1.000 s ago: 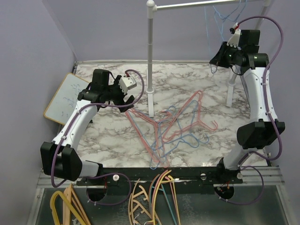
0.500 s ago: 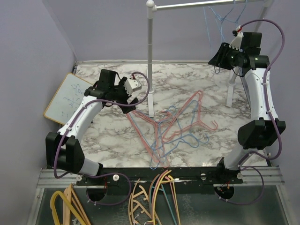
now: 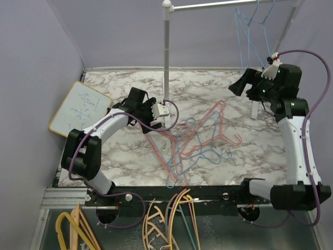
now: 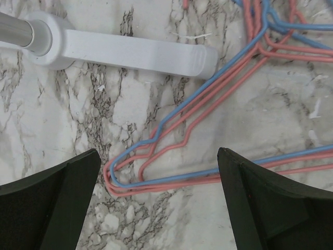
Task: Organize the hangers
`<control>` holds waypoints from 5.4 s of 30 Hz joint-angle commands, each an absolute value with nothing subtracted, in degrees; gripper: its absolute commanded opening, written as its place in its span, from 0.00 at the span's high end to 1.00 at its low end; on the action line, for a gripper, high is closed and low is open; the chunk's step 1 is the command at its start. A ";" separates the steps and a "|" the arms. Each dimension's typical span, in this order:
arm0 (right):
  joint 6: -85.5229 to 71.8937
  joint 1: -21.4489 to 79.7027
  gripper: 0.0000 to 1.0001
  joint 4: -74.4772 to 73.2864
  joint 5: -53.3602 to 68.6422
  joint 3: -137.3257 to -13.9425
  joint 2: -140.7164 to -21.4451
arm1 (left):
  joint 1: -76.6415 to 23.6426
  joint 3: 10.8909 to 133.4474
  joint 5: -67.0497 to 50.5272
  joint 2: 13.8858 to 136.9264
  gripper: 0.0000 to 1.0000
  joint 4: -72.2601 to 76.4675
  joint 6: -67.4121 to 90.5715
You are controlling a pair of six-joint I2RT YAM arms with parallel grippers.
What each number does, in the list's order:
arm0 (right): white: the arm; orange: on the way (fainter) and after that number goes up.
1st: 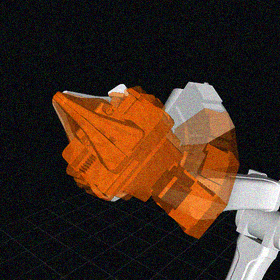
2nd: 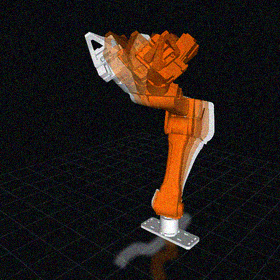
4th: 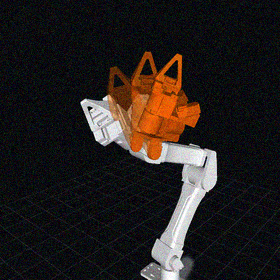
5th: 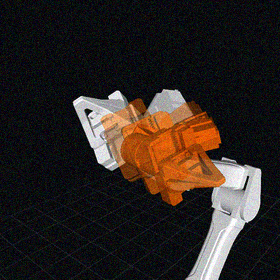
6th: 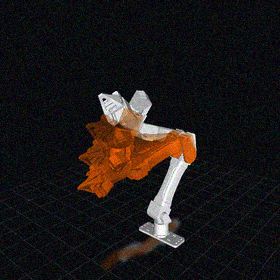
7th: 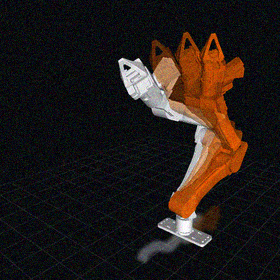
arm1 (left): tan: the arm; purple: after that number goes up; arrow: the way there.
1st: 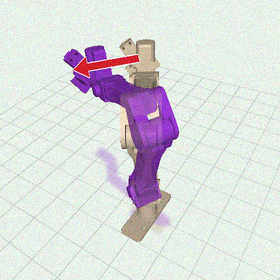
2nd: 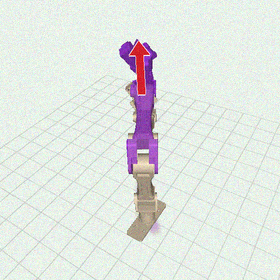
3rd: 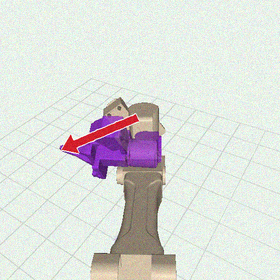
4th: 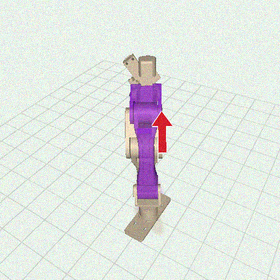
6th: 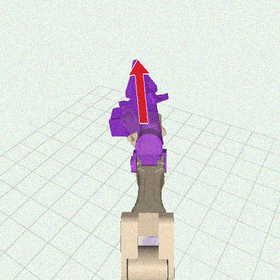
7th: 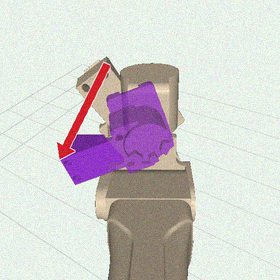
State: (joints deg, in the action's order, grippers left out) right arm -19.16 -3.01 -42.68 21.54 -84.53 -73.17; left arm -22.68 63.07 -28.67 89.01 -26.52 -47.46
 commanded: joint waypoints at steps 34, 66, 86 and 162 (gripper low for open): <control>-19.93 -2.90 0.01 -41.66 28.55 -52.42 -50.63 | -21.92 80.74 -30.78 114.56 0.58 -38.04 -66.50; -26.01 2.34 0.06 -28.49 47.32 -36.53 -48.65 | -24.08 63.58 -39.71 83.91 1.00 -35.07 -51.78; -28.69 11.12 0.86 -18.50 51.19 -33.35 -52.17 | -24.08 79.45 -36.76 90.87 1.00 -35.31 -52.89; -13.19 11.16 0.99 -31.94 -1.73 -96.79 -81.31 | -15.61 82.41 -24.91 99.56 0.01 -45.25 -38.62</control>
